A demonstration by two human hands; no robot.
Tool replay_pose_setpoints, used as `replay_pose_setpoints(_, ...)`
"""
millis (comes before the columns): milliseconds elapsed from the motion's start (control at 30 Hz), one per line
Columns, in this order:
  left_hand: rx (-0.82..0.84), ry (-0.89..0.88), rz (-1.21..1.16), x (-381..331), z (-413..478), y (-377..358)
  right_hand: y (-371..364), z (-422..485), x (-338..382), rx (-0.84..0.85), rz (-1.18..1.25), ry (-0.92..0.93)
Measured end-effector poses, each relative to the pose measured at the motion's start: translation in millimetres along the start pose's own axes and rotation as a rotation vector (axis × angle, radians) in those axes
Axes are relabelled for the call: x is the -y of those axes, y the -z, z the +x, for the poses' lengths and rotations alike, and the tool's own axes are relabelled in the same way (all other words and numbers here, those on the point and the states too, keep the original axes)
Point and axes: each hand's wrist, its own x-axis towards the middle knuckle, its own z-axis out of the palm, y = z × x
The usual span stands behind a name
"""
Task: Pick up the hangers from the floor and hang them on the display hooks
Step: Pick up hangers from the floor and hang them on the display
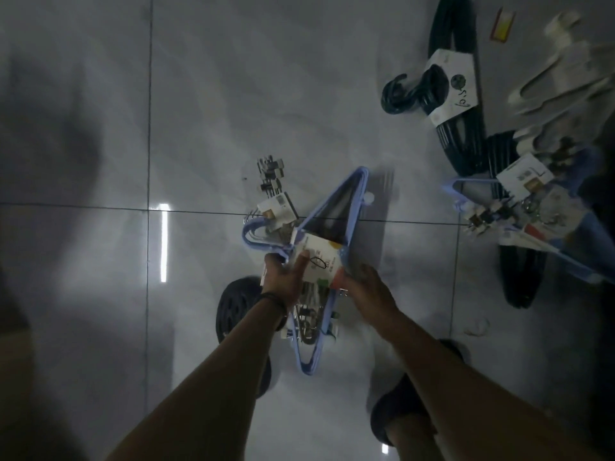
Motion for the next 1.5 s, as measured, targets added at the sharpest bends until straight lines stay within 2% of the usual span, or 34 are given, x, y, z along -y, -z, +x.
replay_pose_setpoints(67, -0.147, 0.012, 0.345, 6.4, 8.4, -1.7, -7.3, 11.7, 4.8, 0.061, 0.048, 0.037)
replay_pose_setpoints(100, -0.189, 0.039, 0.372, 8.5, 14.4, -0.6, -13.3, 15.6, 8.0, 0.074, 0.082, 0.042)
replay_pose_setpoints(233, -0.032, 0.084, -0.044, 1.5, 19.3, 2.1, -33.4, 22.0, 15.4, 0.021, 0.156, 0.041)
replay_pose_setpoints(267, 0.002, 0.079, -0.082, 0.3, 17.7, 3.4, -36.3, 22.7, 13.1, 0.019, 0.15, 0.047)
replay_pose_setpoints(367, 0.035, 0.043, -0.064, 7.1, 17.6, 8.6, -41.8, 20.9, 6.5, -0.021, 0.061, 0.083)
replay_pose_setpoints(467, -0.01, -0.004, -0.023, 8.6, 8.2, 12.5, -44.9, 11.5, 8.7, -0.027, -0.01, 0.108)
replay_pose_setpoints(667, 0.097, -0.024, -0.146, 2.9, -14.5, 16.0, -27.4, -9.5, 11.0, 0.049, 0.18, 0.037)
replay_pose_setpoints(733, 0.163, -0.038, -0.19, -3.3, -26.3, 19.7, -8.6, -20.4, 25.2, 0.092, 0.239, 0.075)
replay_pose_setpoints(833, 0.227, -0.18, -0.27, -27.0, -51.4, 28.4, 35.5, -43.3, 56.1, 0.169, 0.436, 0.134)
replay_pose_setpoints(900, 0.27, -0.328, -0.296, -46.6, -64.0, 39.4, 70.9, -62.8, 74.8, 0.286, 0.564, 0.146)
replay_pose_setpoints(933, 0.296, -0.388, -0.283, -57.1, -70.3, 44.6, 80.4, -70.0, 87.7, 0.289, 0.598, 0.13)
replay_pose_setpoints(1000, 0.335, -0.443, -0.231, -71.1, -79.4, 52.0, 98.7, -78.4, 108.1, 0.156, 0.628, -0.026)
replay_pose_setpoints(1033, 0.365, -0.453, -0.224, -75.5, -82.6, 53.2, 106.3, -86.0, 114.6, 0.057, 0.565, -0.046)
replay_pose_setpoints(1100, 0.36, -0.466, -0.224, -73.8, -82.9, 48.4, 113.4, -93.1, 131.5, 0.254, 0.46, -0.075)
replay_pose_setpoints(1133, 0.327, -0.463, -0.225, -70.0, -81.4, 42.7, 110.2, -88.6, 130.5, 0.407, 0.394, -0.001)
replay_pose_setpoints(1167, 0.281, -0.425, -0.246, -65.5, -78.8, 36.7, 105.6, -85.6, 128.9, 0.449, 0.296, 0.079)
replay_pose_setpoints(1233, 0.171, -0.255, -0.356, -56.2, -70.7, 25.6, 88.5, -59.7, 102.9, 0.337, 0.195, 0.197)
replay_pose_setpoints(1300, 0.087, -0.094, -0.393, -48.1, -65.2, 13.2, 57.5, -42.3, 86.4, 0.173, 0.122, 0.22)
replay_pose_setpoints(1400, 0.105, 0.015, -0.414, -26.4, -48.5, -1.0, 4.4, -16.8, 53.2, 0.056, 0.015, 0.148)
replay_pose_setpoints(1500, 0.093, 0.024, -0.442, -12.5, -30.2, -3.9, -35.1, -6.1, 20.9, -0.043, -0.21, 0.226)
